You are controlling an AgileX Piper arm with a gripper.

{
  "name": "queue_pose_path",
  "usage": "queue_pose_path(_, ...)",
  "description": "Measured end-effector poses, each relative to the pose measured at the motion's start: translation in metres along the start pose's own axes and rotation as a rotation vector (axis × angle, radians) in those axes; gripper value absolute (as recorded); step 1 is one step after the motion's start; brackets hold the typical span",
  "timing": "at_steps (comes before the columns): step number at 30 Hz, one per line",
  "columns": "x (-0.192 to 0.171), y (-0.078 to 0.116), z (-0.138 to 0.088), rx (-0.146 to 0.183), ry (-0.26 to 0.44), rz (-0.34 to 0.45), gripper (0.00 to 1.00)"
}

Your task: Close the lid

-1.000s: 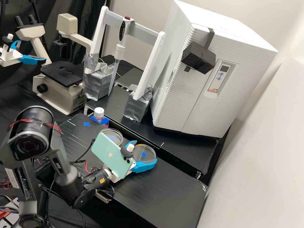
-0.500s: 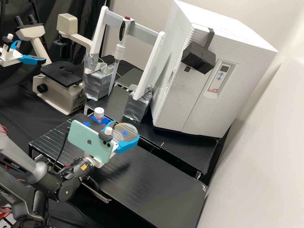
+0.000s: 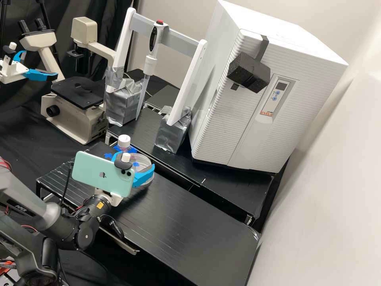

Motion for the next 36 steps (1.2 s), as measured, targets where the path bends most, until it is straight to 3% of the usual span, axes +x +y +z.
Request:
queue_pose_path(5, -0.002, 0.002, 0.005, 0.003, -0.031, 0.017, 0.00)
queue_pose_path(16, -0.005, 0.000, 0.007, -0.030, -0.044, -0.026, 0.00)
queue_pose_path(24, -0.005, -0.001, 0.012, 0.008, -0.053, -0.033, 0.00)
queue_pose_path(27, -0.004, 0.000, 0.014, -0.001, -0.051, -0.031, 0.00)
queue_pose_path(32, -0.005, 0.000, 0.017, 0.015, -0.067, -0.026, 0.00)
queue_pose_path(33, -0.005, 0.000, 0.018, 0.018, -0.068, -0.027, 1.00)
queue_pose_path(36, -0.005, 0.000, 0.018, 0.005, -0.067, -0.028, 1.00)
